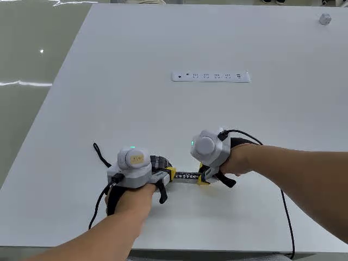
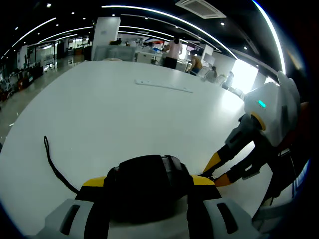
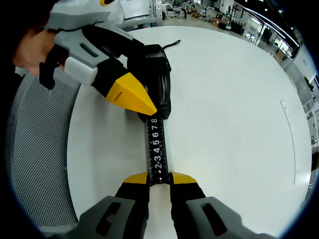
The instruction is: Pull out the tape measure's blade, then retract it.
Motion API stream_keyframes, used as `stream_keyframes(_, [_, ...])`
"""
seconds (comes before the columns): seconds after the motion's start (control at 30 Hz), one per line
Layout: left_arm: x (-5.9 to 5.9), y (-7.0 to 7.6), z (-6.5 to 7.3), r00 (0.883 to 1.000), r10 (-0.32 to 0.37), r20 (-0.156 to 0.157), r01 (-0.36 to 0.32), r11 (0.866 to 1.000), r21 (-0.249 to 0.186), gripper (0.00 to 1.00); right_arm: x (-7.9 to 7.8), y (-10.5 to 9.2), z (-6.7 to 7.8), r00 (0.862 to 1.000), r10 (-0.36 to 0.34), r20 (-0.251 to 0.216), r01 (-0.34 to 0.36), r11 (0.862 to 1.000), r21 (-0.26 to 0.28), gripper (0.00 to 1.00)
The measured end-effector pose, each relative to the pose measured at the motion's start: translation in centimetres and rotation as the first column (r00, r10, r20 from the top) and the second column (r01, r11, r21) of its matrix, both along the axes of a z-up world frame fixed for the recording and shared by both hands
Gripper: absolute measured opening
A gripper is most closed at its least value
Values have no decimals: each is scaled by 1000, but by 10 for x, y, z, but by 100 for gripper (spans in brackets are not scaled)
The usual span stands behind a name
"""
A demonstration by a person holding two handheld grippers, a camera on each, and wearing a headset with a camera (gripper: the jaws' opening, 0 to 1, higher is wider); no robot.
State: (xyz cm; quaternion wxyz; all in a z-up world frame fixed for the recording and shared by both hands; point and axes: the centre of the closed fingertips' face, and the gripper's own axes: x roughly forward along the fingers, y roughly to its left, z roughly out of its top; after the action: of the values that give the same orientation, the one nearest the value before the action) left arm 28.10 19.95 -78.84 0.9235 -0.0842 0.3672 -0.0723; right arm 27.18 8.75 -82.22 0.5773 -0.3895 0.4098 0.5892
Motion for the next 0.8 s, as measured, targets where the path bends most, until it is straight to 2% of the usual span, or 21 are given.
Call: stream_keyframes(0.8, [0, 1, 0, 1000, 2, -2, -2, 1000, -11, 59, -1, 11, 0, 1000, -3, 0, 3, 1000, 20, 15])
